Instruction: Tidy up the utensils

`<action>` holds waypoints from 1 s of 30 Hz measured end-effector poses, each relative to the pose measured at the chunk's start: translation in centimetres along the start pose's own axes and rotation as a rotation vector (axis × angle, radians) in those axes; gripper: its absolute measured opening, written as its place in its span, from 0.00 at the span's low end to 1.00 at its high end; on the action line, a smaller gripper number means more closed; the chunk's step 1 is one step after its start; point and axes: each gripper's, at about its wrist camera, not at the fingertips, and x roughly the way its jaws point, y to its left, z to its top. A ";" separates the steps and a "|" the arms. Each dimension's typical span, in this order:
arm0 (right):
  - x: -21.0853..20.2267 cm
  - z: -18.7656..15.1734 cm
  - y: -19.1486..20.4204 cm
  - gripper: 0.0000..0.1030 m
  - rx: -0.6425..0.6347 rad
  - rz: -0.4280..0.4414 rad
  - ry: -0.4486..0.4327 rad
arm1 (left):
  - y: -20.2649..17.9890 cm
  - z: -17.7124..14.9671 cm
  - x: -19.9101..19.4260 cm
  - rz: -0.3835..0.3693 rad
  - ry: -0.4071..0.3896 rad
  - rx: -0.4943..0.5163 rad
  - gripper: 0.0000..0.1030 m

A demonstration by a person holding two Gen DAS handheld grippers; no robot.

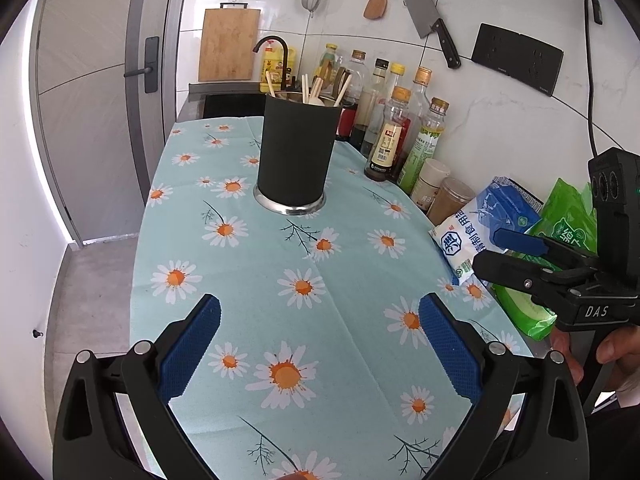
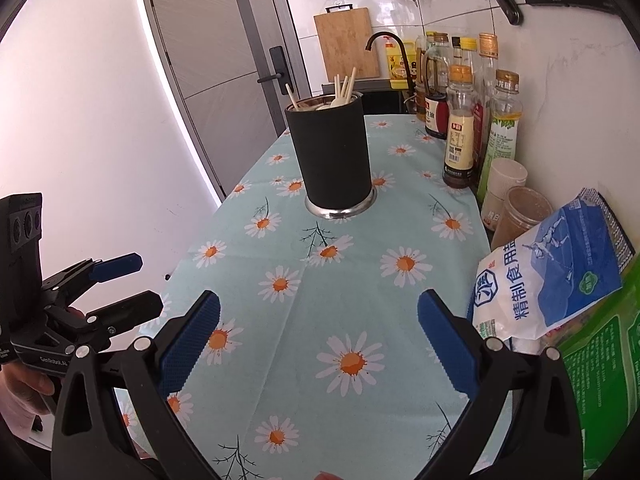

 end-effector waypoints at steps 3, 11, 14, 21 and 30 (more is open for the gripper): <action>0.2 -0.1 -0.1 0.95 0.011 0.006 0.009 | -0.2 0.0 0.1 -0.004 0.004 0.005 0.94; 0.4 -0.1 -0.3 0.95 0.012 0.023 0.017 | -0.5 0.1 0.4 -0.004 0.012 0.005 0.94; 0.5 0.0 -0.3 0.95 0.010 0.024 0.019 | -0.4 0.0 0.4 -0.005 0.011 0.000 0.94; 0.8 0.2 -0.1 0.95 -0.003 0.019 0.020 | -0.1 0.0 0.6 -0.010 0.017 -0.022 0.94; 1.1 0.3 -0.2 0.95 -0.001 0.021 0.031 | -0.1 -0.1 1.0 -0.028 0.027 -0.026 0.94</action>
